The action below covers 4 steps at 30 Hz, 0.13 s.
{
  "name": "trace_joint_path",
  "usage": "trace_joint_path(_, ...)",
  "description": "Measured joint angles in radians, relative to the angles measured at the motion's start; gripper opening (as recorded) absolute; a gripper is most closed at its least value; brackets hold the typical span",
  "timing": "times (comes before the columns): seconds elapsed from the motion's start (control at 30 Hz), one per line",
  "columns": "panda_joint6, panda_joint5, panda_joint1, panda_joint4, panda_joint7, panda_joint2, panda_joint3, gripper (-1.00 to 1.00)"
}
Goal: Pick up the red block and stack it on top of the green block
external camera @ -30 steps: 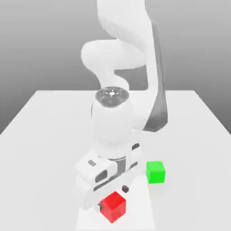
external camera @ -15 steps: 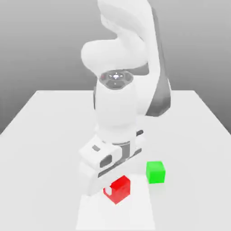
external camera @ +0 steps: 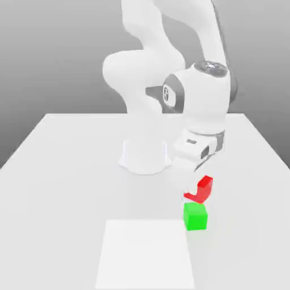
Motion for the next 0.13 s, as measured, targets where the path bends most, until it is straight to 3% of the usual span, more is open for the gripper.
trace_joint_path(0.03,0.035,-0.006,-0.001,0.001,0.004,0.036,-0.001,-1.00)
trace_joint_path(0.07,0.062,-0.010,0.002,0.002,0.007,0.064,-0.005,1.00)
trace_joint_path(0.13,0.062,-0.010,0.002,0.002,0.007,0.064,-0.005,1.00)
